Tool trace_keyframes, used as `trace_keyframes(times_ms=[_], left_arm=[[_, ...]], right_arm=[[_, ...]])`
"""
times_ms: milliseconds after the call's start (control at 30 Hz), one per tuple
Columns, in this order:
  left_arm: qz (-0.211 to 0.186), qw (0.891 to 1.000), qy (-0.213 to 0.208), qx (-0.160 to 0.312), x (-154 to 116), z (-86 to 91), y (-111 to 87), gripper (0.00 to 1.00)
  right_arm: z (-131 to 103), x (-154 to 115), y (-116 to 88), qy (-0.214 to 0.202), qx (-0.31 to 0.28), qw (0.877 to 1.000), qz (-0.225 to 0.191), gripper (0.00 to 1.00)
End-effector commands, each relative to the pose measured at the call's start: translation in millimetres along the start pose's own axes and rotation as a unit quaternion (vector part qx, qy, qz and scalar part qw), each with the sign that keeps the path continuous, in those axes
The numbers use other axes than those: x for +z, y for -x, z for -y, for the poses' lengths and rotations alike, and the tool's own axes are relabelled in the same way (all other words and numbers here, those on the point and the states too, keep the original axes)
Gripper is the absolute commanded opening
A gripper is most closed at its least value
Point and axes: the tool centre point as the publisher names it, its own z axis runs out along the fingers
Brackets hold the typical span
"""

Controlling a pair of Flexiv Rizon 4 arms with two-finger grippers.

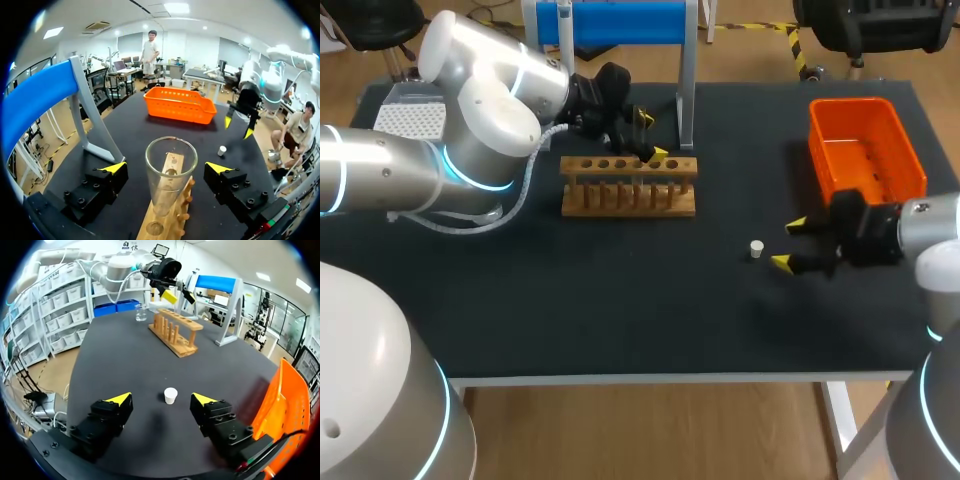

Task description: Invert the test tube, pick up the pipette, mount the tip to pipette, aspirate from beaker and dispense into the tube, eject the tip, return the pipette, and cap with the stopper.

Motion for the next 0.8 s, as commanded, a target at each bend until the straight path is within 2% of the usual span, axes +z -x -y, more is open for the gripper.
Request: trace_keyframes(times_ms=[33,67,100,167,200,267,433,667,800], left_arm=[[0.000,1.000,0.001,0.000,0,0.6,0.2,1.00],[0.000,1.000,0.001,0.000,0,0.6,0.2,1.00],[0.000,1.000,0.001,0.000,0,0.6,0.2,1.00],[0.000,1.000,0.001,0.000,0,0.6,0.2,1.00],[0.000,1.000,0.001,0.000,0,0.6,0.2,1.00],[0.000,1.000,0.001,0.000,0,0.6,0.2,1.00],[0.000,1.000,0.001,0.000,0,0.6,0.2,1.00],[0.000,1.000,0.001,0.000,0,0.6,0.2,1.00],[0.000,1.000,0.001,0.000,0,0.6,0.2,1.00]], right_arm=[[0,6,-3,-0.002,0.002,1.000,0.003,0.71],[1,8,-3,-0.003,0.003,1.000,0.003,0.64],[1,9,-3,-0.003,0.003,1.000,0.002,0.50],[1,12,-3,-0.005,0.003,1.000,0.002,0.51],[1,13,-3,-0.006,0.003,1.000,0.003,0.56],[1,16,-2,-0.008,0.004,1.000,0.004,0.75],[3,24,0,-0.014,0.006,1.000,0.007,0.62],[5,36,3,-0.022,0.005,1.000,0.009,0.69],[5,42,5,-0.026,0.007,1.000,0.010,0.68]])
